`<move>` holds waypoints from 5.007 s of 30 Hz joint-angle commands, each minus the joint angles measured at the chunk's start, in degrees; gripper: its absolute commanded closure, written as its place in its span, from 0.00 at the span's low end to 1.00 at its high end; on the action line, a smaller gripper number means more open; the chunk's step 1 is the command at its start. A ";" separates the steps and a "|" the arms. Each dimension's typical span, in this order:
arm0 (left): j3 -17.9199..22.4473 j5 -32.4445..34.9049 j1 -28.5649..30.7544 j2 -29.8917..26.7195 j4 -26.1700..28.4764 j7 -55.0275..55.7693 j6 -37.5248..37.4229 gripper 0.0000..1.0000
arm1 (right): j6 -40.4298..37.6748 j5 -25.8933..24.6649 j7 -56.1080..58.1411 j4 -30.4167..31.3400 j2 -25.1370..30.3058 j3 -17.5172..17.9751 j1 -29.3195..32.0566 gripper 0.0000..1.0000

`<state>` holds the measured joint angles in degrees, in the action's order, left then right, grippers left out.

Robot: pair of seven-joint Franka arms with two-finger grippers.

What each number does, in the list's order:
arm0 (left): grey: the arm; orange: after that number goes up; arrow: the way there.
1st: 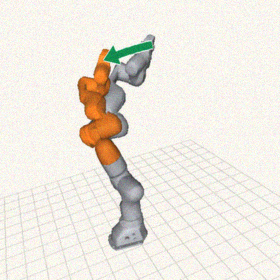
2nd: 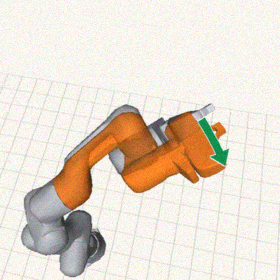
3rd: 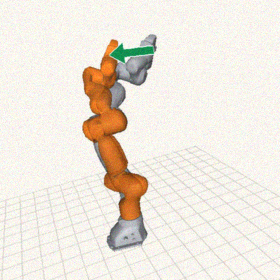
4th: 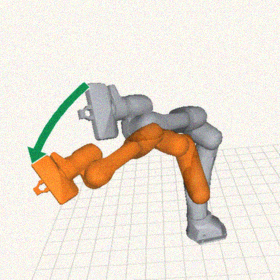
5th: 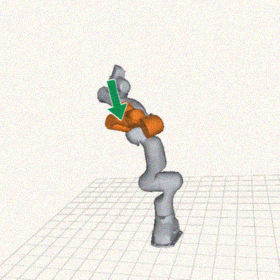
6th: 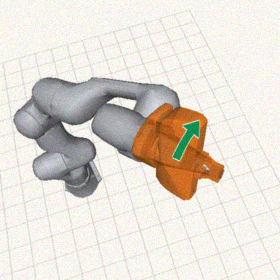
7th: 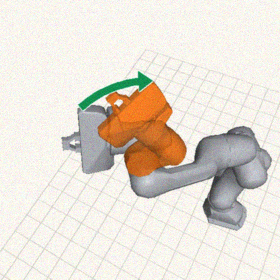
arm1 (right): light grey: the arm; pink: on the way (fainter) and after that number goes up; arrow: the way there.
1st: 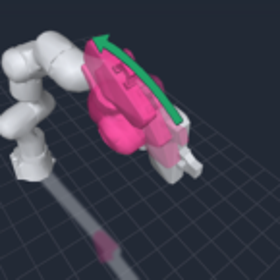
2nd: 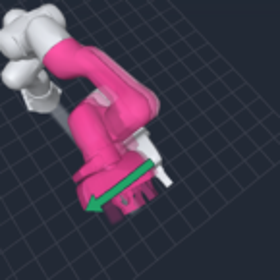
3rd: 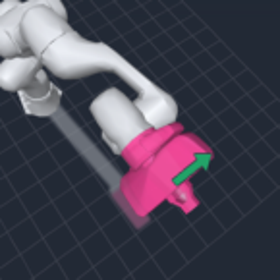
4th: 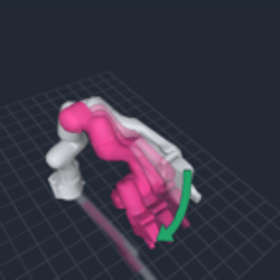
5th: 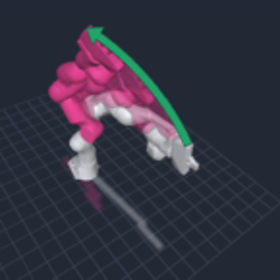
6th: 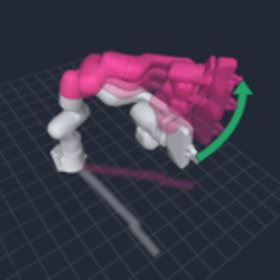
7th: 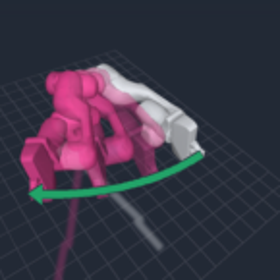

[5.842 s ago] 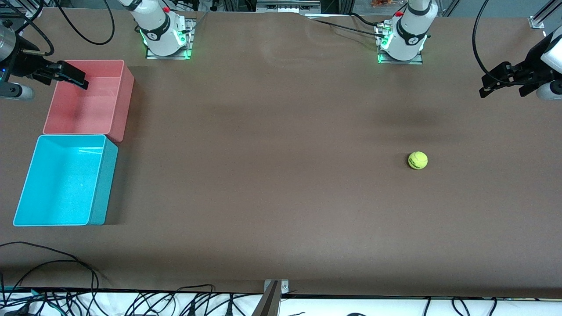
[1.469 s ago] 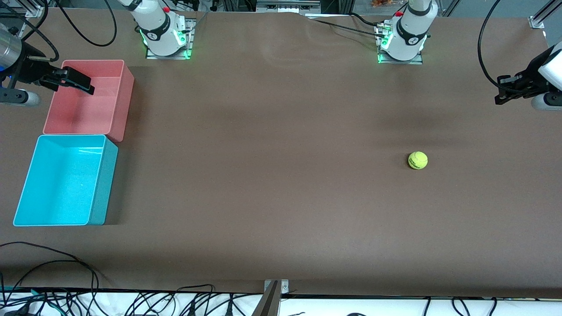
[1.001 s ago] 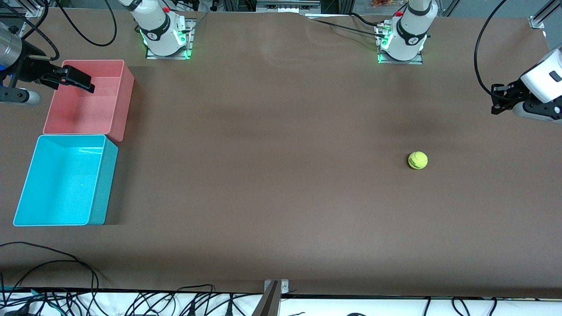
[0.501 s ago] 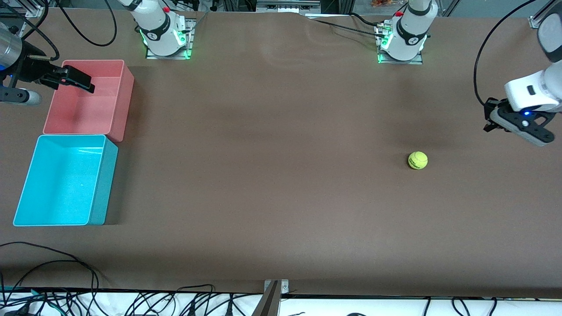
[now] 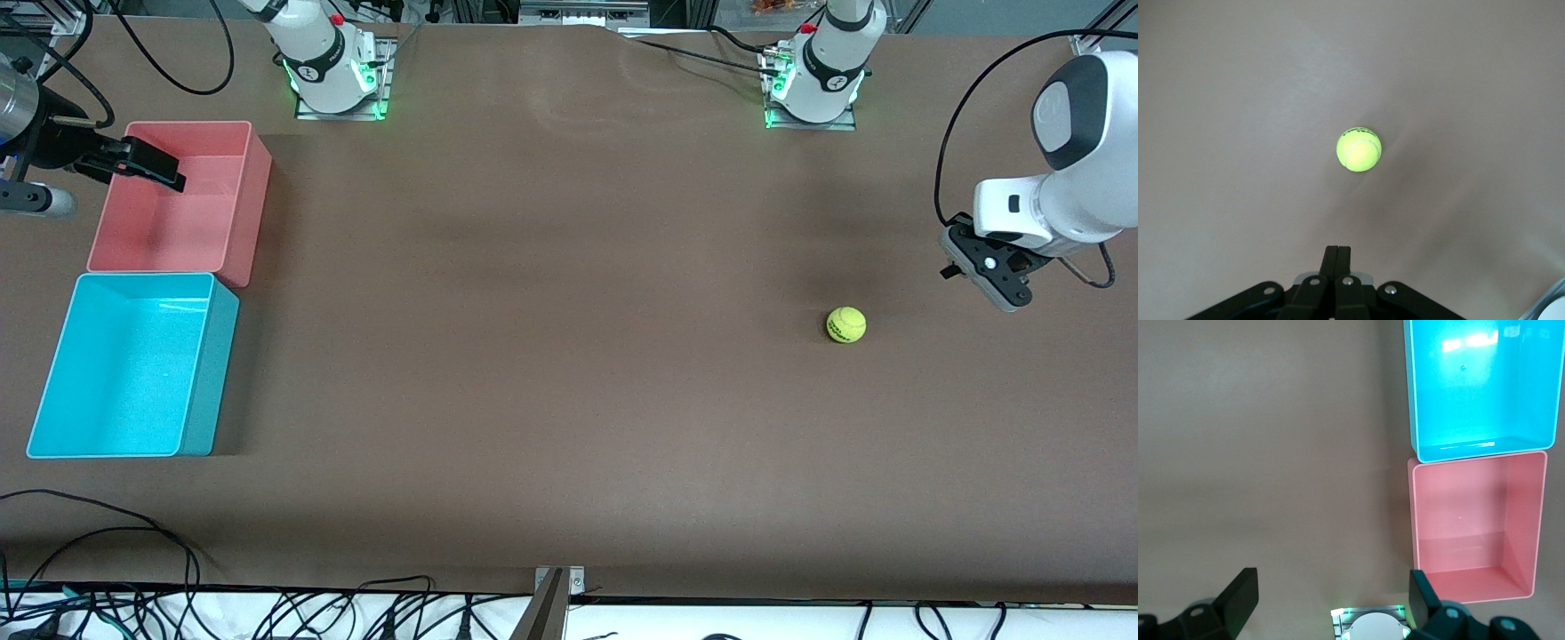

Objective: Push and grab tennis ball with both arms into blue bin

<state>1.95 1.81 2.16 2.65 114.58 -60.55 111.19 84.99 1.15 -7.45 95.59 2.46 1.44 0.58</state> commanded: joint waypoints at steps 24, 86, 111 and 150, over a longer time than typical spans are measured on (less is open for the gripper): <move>0.51 -3.30 1.44 10.62 7.68 -32.26 18.09 1.00 | 0.62 -0.89 -0.19 -0.76 -0.88 0.58 -0.06 0.00; 0.25 -3.83 -0.75 23.54 7.50 -29.54 32.34 1.00 | -0.62 -0.80 -0.37 -0.85 -0.44 1.28 -0.06 0.00; -6.08 -6.47 -12.09 23.19 5.83 -1.67 30.67 1.00 | -0.35 -0.80 -0.37 -0.85 -0.70 1.19 -0.06 0.00; -4.15 1.97 -5.41 -18.20 5.66 15.88 -0.52 0.77 | 17.48 0.08 -0.37 6.27 -15.02 1.55 -10.86 0.00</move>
<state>-2.21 2.07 -2.54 -9.89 119.03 -56.05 116.67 98.08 1.06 -7.57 99.80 -10.77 3.11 -8.82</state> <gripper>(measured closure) 0.771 0.000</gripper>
